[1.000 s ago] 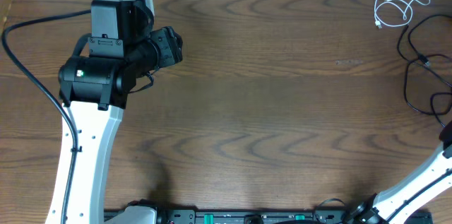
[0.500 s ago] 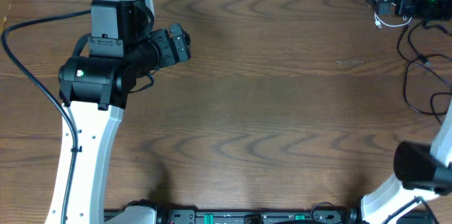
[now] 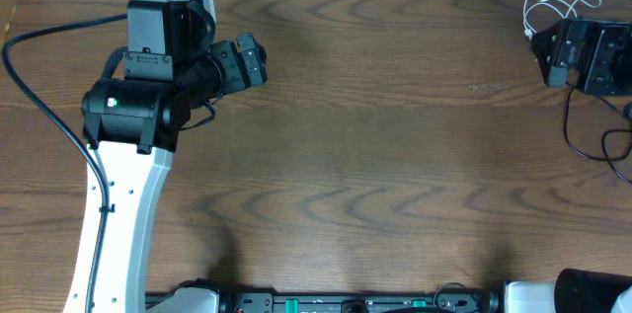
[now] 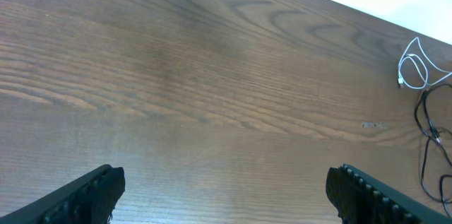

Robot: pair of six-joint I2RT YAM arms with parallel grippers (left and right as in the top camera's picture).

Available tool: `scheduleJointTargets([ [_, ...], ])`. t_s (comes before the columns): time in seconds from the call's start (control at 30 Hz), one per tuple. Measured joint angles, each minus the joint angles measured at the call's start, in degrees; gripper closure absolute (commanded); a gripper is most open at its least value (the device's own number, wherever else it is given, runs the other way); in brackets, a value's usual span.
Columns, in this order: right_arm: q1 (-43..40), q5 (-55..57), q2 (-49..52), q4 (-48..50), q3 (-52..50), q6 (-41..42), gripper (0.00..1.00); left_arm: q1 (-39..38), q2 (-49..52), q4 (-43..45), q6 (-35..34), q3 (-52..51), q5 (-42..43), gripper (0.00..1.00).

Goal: Untangle cables

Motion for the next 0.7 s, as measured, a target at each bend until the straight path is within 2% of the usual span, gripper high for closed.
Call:
scheduleJointTargets([
  [0.17, 0.0, 1.53, 0.02, 0.33, -0.04, -0.26, 0.01, 0.0, 0.0, 0.0, 0.0, 0.0, 0.0, 0.04],
  [0.4, 2.38, 2.78, -1.66, 12.9, -4.66, -3.17, 0.01, 0.0, 0.0, 0.0, -0.02, 0.0, 0.0, 0.04],
  [0.57, 2.95, 2.99, -10.47, 27.71, -20.24, -4.28, 0.01, 0.0, 0.0, 0.0, -0.02, 0.0, 0.0, 0.04],
  [0.7, 3.19, 2.99, -22.08, 44.74, -40.48, -4.83, 0.01, 0.0, 0.0, -0.02, -0.02, -0.02, 0.0, 0.04],
])
